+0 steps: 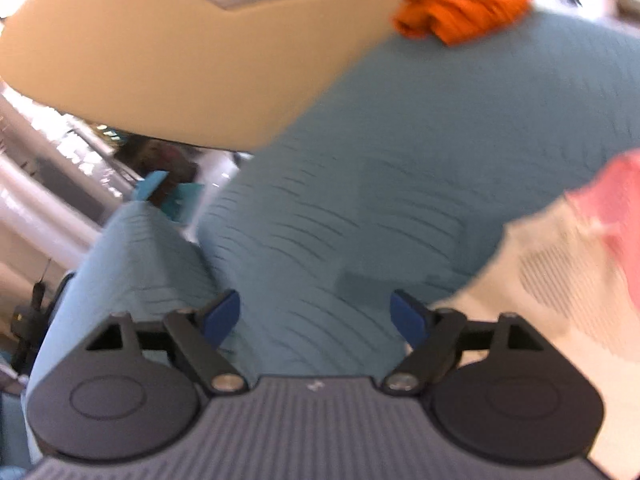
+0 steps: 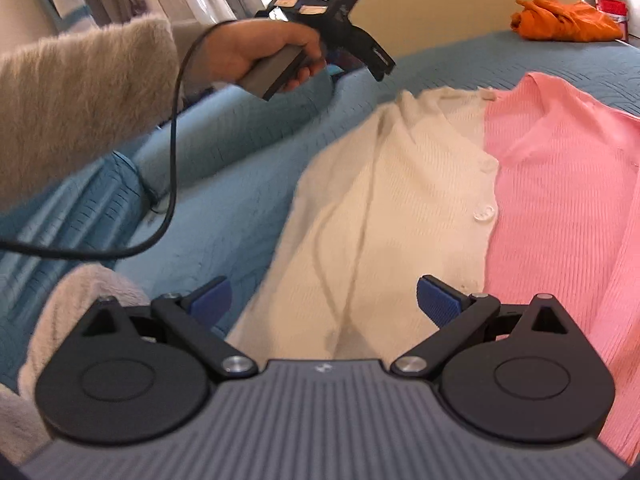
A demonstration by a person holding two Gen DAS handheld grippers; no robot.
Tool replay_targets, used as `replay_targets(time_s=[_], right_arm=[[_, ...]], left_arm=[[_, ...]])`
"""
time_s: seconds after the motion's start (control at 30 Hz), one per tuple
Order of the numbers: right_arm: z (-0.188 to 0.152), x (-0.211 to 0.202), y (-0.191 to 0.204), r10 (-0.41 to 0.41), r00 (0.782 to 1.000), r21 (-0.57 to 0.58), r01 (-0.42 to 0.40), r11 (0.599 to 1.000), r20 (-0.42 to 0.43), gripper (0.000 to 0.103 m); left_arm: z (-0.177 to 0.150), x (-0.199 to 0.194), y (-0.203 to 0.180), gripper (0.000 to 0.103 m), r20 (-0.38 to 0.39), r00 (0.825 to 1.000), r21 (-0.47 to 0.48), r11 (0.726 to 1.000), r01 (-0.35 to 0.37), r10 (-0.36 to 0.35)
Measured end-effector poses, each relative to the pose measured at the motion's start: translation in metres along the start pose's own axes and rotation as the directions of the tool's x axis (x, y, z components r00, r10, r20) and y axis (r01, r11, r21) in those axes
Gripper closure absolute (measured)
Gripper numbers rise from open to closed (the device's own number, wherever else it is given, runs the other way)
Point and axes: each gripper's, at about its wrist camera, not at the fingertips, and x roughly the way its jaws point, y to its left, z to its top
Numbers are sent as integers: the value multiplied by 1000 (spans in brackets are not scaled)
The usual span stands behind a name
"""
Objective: Fold clothes
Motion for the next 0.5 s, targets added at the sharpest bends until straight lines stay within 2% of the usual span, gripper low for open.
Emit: replay_targets(time_s=[0.03, 0.1, 0.13, 0.17, 0.23, 0.3, 0.37, 0.43, 0.5], right_arm=[[-2, 1, 2, 13, 1000, -5, -13, 1000, -18, 2], [-11, 9, 3, 55, 993, 12, -54, 998, -106, 2], [-14, 13, 1, 63, 989, 22, -61, 998, -133, 2], [-20, 22, 0, 48, 981, 27, -44, 999, -187, 2], [-27, 29, 6, 1, 974, -45, -12, 999, -225, 1], [-24, 26, 9, 9, 975, -48, -19, 999, -220, 2], [-17, 7, 5, 47, 983, -30, -53, 998, -177, 2], [-9, -21, -4, 15, 995, -32, -18, 999, -98, 2], [-2, -58, -31, -39, 999, 45, 40, 998, -9, 2]], left_arm=[[-2, -8, 6, 16, 14, 1000, -33, 999, 24, -24], [-7, -26, 17, 9, 46, 995, -104, 991, 88, -83], [-18, -41, 19, 6, 63, 984, -135, 975, 176, -169], [-27, -50, 16, 6, 71, 974, -141, 964, 225, -217], [-43, -64, 7, 5, 81, 955, -141, 945, 294, -285], [-53, -71, 0, 5, 83, 943, -136, 934, 331, -322], [-68, -87, -15, 6, 99, 912, -139, 902, 409, -398], [-73, -98, -26, 5, 118, 884, -147, 873, 466, -452], [-72, -106, -37, 5, 125, 858, -145, 846, 512, -498]])
